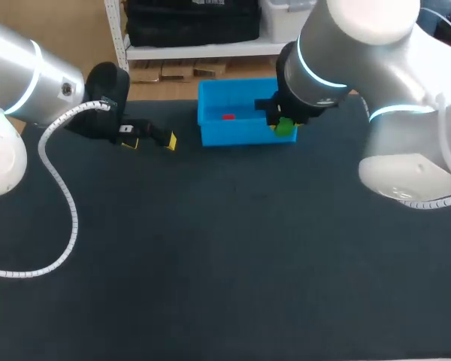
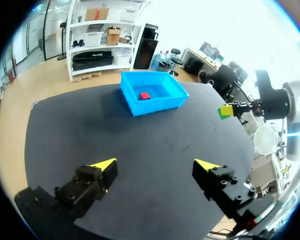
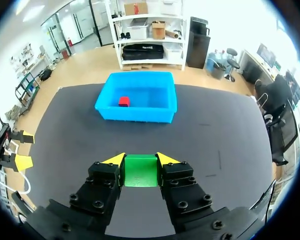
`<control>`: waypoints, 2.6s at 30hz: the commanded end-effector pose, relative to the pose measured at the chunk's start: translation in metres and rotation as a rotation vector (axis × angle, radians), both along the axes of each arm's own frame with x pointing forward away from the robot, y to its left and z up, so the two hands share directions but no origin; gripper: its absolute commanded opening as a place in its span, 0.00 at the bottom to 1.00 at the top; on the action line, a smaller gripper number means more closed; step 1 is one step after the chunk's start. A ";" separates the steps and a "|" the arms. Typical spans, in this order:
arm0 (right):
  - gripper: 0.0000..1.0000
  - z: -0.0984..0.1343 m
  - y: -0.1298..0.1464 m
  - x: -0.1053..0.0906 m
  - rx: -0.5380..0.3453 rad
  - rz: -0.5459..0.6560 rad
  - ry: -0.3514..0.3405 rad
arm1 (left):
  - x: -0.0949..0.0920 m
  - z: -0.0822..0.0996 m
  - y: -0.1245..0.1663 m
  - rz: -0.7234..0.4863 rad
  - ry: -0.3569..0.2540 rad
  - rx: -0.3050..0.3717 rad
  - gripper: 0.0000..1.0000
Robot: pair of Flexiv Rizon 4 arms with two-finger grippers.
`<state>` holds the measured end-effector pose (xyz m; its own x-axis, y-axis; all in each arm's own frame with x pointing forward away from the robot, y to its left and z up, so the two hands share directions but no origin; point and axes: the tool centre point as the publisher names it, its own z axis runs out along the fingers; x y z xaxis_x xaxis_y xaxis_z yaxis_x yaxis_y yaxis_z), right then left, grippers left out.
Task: Use the left arm to pick the red cube and place it into the blue plastic box first, then use the right arm to grasp the green cube and put it into the same blue plastic box after the first action is fully finished.
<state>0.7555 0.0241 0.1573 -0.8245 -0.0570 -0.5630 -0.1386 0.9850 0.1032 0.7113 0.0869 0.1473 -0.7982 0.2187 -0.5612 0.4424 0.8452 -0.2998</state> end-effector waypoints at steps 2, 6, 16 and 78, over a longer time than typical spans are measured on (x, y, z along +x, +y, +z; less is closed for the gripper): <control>0.00 -0.003 0.009 0.015 0.009 0.005 -0.050 | 0.001 -0.001 0.002 -0.007 -0.002 -0.008 1.00; 0.00 -0.002 0.020 0.034 0.016 0.024 -0.056 | 0.001 -0.001 0.002 -0.007 -0.002 -0.008 1.00; 0.00 -0.013 0.050 0.086 0.011 0.066 -0.041 | 0.001 -0.001 0.002 -0.007 -0.002 -0.008 1.00; 1.00 -0.105 0.031 0.212 -0.033 0.031 0.001 | 0.001 -0.001 0.002 -0.007 -0.002 -0.008 1.00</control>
